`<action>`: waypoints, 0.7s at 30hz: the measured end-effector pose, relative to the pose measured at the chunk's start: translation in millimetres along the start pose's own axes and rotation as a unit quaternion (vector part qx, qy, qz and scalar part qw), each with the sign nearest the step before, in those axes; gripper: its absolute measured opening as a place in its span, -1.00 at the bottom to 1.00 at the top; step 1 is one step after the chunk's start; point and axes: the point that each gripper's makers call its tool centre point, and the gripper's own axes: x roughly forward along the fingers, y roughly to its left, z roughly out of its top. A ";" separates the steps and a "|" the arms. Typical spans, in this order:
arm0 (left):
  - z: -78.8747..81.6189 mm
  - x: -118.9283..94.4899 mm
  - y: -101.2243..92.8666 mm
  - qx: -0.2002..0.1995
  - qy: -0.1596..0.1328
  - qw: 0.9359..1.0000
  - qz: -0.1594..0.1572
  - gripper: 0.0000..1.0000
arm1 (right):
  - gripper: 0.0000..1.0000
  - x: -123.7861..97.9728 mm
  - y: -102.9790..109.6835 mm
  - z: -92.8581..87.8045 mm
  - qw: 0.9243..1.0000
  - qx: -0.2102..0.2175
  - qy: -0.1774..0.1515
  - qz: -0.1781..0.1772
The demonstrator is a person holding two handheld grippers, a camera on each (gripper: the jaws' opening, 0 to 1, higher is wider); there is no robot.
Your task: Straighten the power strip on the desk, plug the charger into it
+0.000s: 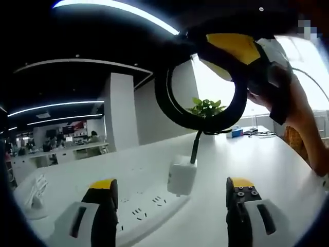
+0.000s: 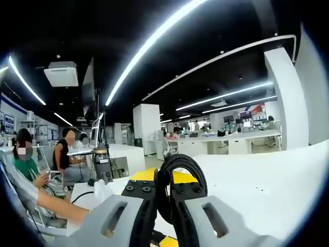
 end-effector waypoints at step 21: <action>-0.9 14.4 -6.4 -0.004 -0.006 1.000 -0.011 0.61 | -0.89 0.3 5.9 -0.2 1.000 0.011 -0.004 0.003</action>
